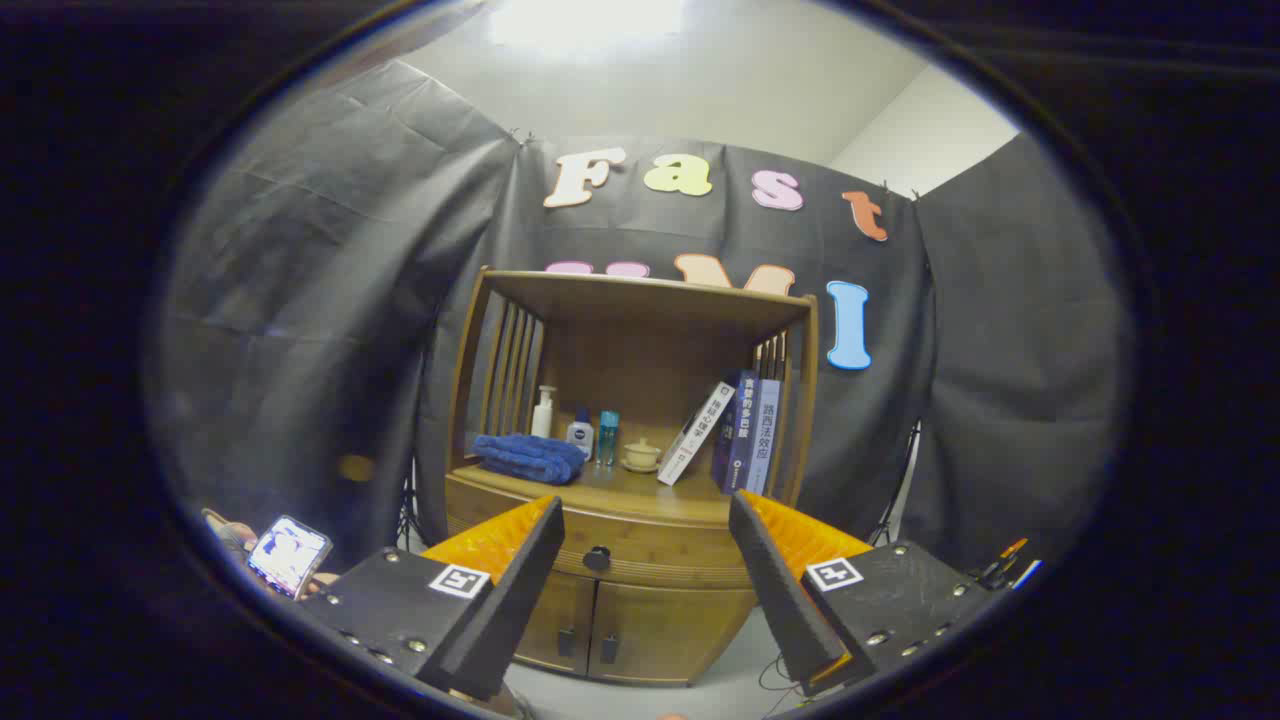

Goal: Pull open the drawer, take out the items inside it, and place them on the countertop above the cabinet.

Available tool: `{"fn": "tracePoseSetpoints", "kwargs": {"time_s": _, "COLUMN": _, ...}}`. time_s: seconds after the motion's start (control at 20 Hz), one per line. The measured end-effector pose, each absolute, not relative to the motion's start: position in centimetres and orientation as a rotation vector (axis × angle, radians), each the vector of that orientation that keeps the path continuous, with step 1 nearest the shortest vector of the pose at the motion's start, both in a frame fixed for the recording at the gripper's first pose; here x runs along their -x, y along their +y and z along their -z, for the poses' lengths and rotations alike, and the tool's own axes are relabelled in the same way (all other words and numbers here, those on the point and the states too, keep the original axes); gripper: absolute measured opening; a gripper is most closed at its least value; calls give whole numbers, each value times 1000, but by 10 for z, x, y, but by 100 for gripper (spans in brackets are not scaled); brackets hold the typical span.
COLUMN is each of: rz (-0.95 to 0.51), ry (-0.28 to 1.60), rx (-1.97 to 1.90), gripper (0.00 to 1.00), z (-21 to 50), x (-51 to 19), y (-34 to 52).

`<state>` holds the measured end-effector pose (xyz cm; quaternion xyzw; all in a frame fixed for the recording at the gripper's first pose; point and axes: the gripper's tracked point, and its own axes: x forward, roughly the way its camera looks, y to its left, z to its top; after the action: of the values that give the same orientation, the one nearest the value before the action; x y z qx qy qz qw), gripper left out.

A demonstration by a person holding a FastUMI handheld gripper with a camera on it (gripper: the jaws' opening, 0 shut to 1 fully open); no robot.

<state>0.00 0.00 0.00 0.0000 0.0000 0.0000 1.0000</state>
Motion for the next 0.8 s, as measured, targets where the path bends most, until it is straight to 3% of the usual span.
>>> {"fn": "tracePoseSetpoints", "kwargs": {"time_s": 0.8, "rz": -30, "ry": 61, "rx": 21, "gripper": 99, "z": 93, "x": -150, "y": 46}}
